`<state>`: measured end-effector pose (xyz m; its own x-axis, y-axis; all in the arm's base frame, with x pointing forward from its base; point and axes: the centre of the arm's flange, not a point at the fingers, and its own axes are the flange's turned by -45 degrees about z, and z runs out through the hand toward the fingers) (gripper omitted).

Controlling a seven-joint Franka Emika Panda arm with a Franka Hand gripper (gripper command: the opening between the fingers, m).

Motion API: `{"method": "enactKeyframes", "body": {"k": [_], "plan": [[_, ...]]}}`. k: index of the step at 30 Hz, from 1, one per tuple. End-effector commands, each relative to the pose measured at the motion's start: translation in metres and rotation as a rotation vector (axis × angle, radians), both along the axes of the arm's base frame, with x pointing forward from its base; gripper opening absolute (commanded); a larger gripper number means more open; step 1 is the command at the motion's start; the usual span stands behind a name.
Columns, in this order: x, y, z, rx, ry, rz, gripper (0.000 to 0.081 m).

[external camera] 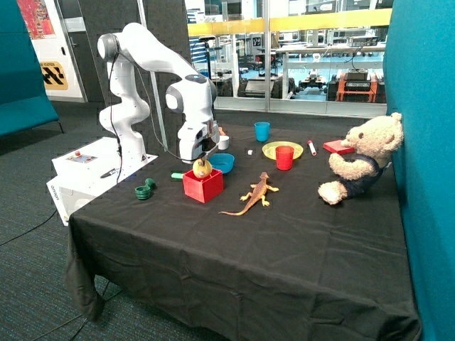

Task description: Put the ball in the red pot

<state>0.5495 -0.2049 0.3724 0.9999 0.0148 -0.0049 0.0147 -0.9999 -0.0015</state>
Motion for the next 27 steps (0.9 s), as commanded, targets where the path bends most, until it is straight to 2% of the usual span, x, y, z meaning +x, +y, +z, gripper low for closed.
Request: {"method": "enactKeyframes", "body": {"k": [1,9,15,16,18,21,27], "plan": [[-0.0027,0.002,-0.0168,-0.0014,-0.0049,0.002,0.0],[0.0022,0.0015,-0.0155,-0.0014,-0.0049,0.001,0.0001],[0.0053,0.0025,-0.0141,-0.0014,-0.0049,0.014,0.0559],[0.0056,0.0029,-0.014,-0.0014,-0.0049,0.018,0.063],[0.0061,0.0042,-0.0142,-0.0014,-0.0049,0.026,0.0724],[0.0059,0.0054,-0.0153,-0.0013,-0.0049,0.027,0.0797],[0.005,0.0056,-0.0164,-0.0013,-0.0049,0.029,0.0808]]}}
